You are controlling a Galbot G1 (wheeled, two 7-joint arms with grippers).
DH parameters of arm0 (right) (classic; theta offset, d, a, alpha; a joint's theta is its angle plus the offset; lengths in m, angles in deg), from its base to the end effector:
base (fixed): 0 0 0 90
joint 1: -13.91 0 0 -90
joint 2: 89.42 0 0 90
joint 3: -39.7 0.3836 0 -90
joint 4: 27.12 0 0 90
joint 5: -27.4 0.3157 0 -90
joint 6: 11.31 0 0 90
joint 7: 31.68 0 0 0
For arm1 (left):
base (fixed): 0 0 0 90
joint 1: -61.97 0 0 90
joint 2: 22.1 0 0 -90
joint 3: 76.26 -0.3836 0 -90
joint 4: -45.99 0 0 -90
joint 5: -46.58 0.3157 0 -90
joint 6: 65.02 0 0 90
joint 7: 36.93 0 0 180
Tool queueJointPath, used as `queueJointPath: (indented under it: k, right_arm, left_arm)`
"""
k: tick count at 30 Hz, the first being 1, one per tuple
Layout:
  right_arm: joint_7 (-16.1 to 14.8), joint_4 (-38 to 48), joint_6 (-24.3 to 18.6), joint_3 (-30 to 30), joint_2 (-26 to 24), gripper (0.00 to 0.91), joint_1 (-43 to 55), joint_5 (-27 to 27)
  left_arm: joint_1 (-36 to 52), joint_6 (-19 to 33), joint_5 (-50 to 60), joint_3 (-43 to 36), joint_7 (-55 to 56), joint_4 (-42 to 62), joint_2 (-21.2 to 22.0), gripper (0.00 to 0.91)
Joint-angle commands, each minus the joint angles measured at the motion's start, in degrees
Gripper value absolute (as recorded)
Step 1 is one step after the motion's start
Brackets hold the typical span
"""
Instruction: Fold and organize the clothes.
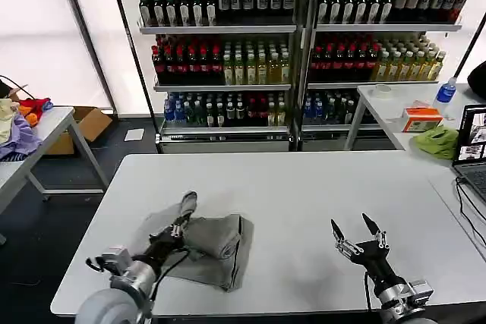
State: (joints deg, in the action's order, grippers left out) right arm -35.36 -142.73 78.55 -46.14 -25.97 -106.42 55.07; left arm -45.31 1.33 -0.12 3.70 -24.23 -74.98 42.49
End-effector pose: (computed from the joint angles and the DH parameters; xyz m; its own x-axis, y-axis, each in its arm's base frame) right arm 0.1381 -0.1289 -0.3262 -0.9761 -0.1979 0.0896 -0.1939 0.9797 0.0514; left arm 0.1892 0.0523 -0.2892 -0.8915 0.3143 0.3264 0.1852 0.9101 -0.3706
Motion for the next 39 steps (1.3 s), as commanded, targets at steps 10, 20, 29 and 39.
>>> queueJointPath:
  k: [10, 20, 29, 39]
  right_arm:
    - [0.0, 0.8, -0.1, -1.0, 0.8, 0.907, 0.2, -0.5]
    - [0.1, 1.2, 0.3, -0.3, -0.1, 0.907, 1.3, -0.1]
    - [0.4, 1.2, 0.4, -0.2, 0.1, 0.907, 1.9, 0.0]
    - [0.3, 1.2, 0.1, -1.8, 1.0, 0.907, 1.1, -2.1]
  left_arm:
    - [3.1, 0.0, 3.2, -13.5, 3.0, 7.1, 8.1, 0.494]
    - [-0.6, -1.4, 3.5, -9.9, 1.6, 0.6, 5.5, 0.907]
    - [-7.4, -4.5, 4.1, 6.3, -0.4, -11.1, 0.1, 0.907]
    - [-2.5, -8.7, 6.8, 10.9, 5.5, 3.0, -2.6, 0.907]
